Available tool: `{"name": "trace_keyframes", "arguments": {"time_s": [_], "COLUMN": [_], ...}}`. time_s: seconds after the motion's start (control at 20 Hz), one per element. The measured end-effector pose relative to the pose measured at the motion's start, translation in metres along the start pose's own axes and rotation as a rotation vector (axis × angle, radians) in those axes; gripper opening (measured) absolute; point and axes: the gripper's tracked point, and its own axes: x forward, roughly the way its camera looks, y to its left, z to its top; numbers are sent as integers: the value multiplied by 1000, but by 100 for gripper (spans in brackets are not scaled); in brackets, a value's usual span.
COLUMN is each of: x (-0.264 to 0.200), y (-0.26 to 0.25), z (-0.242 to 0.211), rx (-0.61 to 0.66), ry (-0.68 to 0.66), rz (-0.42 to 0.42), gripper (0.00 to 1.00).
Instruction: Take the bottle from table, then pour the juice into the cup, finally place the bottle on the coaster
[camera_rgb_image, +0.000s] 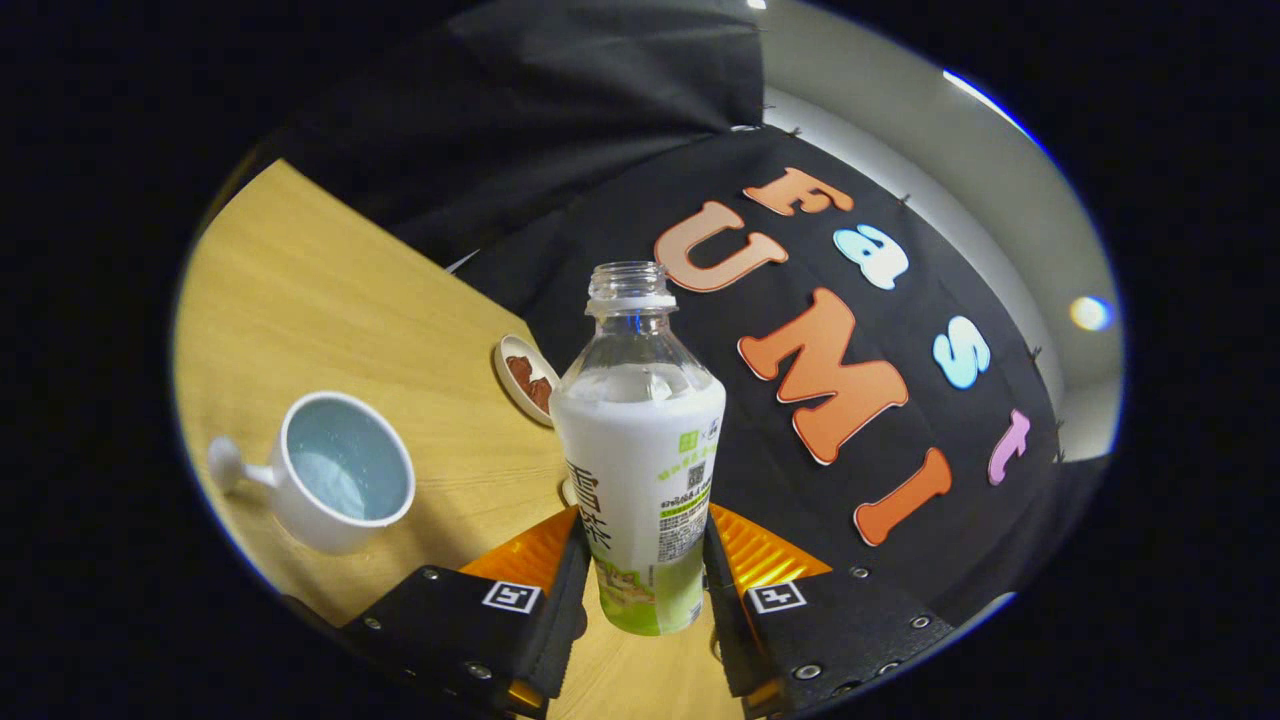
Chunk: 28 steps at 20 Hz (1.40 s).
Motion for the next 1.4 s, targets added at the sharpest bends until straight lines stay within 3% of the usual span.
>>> {"name": "trace_keyframes", "arguments": {"time_s": [0.5, 0.65, 0.95, 1.4], "x": [34, 45, 58, 63], "y": [-22, -11, 0, 22], "z": [-49, -71, -111, -128], "rx": [655, 786, 832, 845], "ry": [124, 173, 233, 275], "rz": [71, 72, 48, 82], "gripper": [61, 61, 61, 61]}}
